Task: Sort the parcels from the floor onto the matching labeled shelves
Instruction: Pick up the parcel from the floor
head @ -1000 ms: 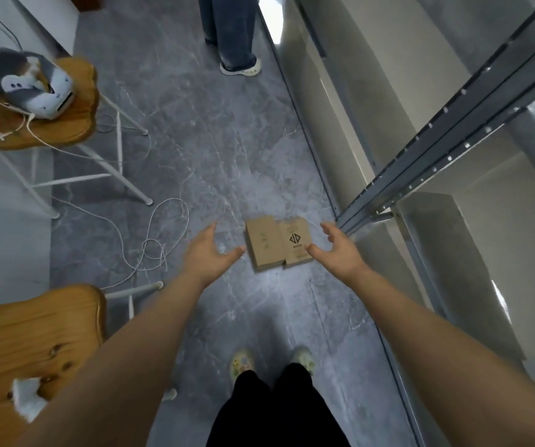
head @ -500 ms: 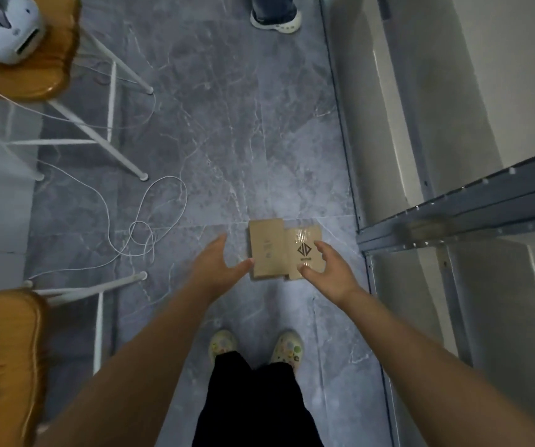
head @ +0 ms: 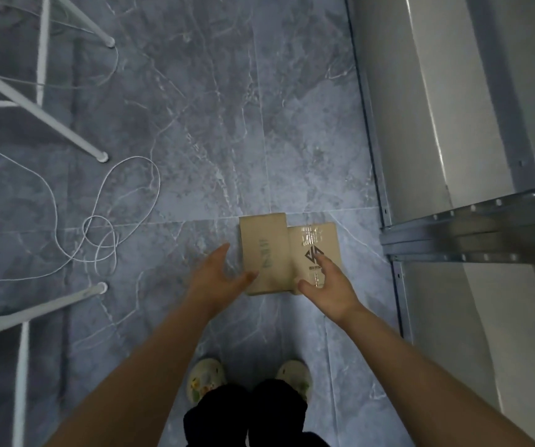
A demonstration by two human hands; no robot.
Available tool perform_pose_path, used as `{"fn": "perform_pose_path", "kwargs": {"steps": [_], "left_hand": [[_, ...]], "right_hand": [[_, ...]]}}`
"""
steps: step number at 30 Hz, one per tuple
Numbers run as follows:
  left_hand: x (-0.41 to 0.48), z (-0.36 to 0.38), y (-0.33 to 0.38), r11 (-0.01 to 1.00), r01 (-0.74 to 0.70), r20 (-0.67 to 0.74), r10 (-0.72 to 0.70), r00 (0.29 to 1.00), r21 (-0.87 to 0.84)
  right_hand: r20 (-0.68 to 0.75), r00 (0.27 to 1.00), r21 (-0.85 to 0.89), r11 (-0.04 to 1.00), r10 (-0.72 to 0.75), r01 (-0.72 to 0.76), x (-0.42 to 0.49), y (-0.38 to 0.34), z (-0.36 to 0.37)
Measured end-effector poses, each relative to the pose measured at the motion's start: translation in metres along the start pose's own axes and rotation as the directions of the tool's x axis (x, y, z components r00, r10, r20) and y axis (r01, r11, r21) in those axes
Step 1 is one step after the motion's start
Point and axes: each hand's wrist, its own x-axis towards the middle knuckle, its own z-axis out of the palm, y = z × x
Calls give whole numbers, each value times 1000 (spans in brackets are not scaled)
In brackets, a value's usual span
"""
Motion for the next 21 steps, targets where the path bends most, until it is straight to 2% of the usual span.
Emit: {"fn": "perform_pose_path", "kwargs": {"steps": [5, 10, 17, 21], "left_hand": [[56, 36, -36, 1000, -9, 5, 9, 1000, -9], [105, 66, -66, 996, -92, -1, 92, 996, -14], [171, 97, -118, 991, -81, -1, 82, 997, -103], [188, 111, -132, 968, -55, 41, 68, 997, -246]], "right_hand": [[-2, 1000, -5, 1000, -15, 15, 58, 35, 33], [-25, 998, 3, 998, -63, 63, 111, 61, 63], [-179, 958, -62, 974, -224, 217, 173, 85, 105], [-294, 918, -55, 964, -265, 260, 187, 91, 122]]}}
